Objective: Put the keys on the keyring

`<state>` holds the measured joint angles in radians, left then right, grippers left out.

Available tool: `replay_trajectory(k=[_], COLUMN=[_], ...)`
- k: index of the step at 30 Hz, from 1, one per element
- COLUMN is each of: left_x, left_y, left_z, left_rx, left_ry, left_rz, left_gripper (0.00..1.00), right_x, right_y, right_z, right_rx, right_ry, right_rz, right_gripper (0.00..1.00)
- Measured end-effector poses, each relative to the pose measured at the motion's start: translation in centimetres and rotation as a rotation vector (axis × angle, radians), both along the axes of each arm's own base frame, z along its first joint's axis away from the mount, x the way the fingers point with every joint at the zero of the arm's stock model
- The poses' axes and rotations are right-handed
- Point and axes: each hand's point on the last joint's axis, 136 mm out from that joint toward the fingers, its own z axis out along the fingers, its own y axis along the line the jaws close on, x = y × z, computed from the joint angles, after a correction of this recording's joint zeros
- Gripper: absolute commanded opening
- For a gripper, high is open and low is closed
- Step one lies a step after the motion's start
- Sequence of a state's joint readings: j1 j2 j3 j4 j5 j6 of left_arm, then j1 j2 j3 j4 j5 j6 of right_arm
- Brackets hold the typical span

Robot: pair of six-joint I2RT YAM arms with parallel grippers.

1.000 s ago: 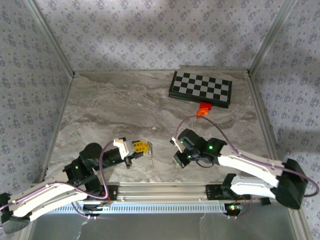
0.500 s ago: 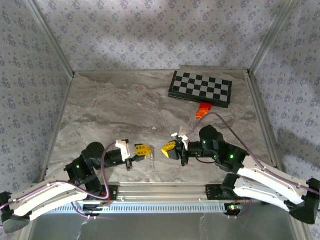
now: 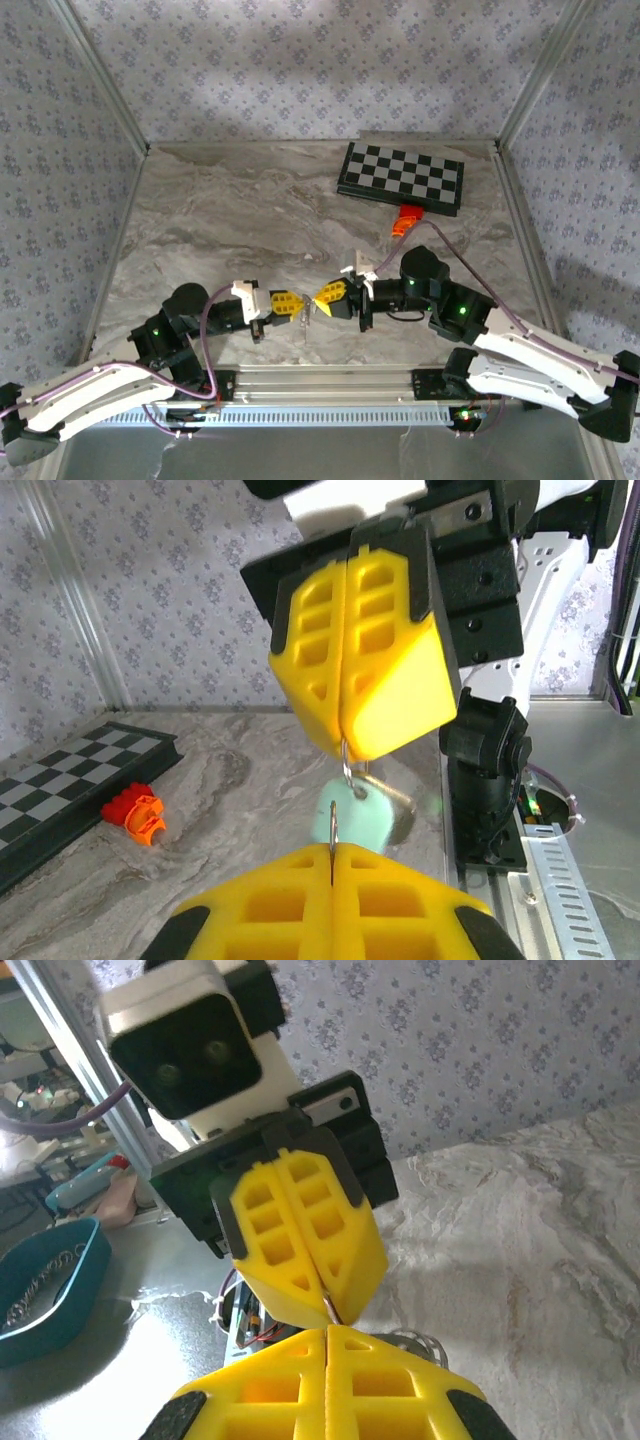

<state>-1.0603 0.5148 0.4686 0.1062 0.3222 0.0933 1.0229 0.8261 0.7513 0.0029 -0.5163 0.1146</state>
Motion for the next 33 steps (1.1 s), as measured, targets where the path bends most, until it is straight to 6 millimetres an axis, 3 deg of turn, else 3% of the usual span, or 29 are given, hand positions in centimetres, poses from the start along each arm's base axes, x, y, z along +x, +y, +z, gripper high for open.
replay_trajectory(k=[5, 16, 33], left_x=[0.0, -0.1, -0.4], left_y=[-0.1, -0.1, -0.3], left_z=[-0.1, -0.1, -0.1], left_rx=[0.003, 0.002, 0.003], left_ry=[0.002, 0.003, 0.012], left_rz=[-0.005, -0.011, -0.03], left_gripper=[0.0, 0.0, 0.0], right_x=[-0.4, -0.4, 0.1], right_y=[0.0, -0.2, -0.3], right_z=[0.3, -0.9, -0.5], right_rx=[-0.013, -0.087, -0.081], right_ry=[-0.046, -0.111, -0.153], right_rz=[0.005, -0.022, -0.058], right_gripper=[0.0, 0.0, 0.0])
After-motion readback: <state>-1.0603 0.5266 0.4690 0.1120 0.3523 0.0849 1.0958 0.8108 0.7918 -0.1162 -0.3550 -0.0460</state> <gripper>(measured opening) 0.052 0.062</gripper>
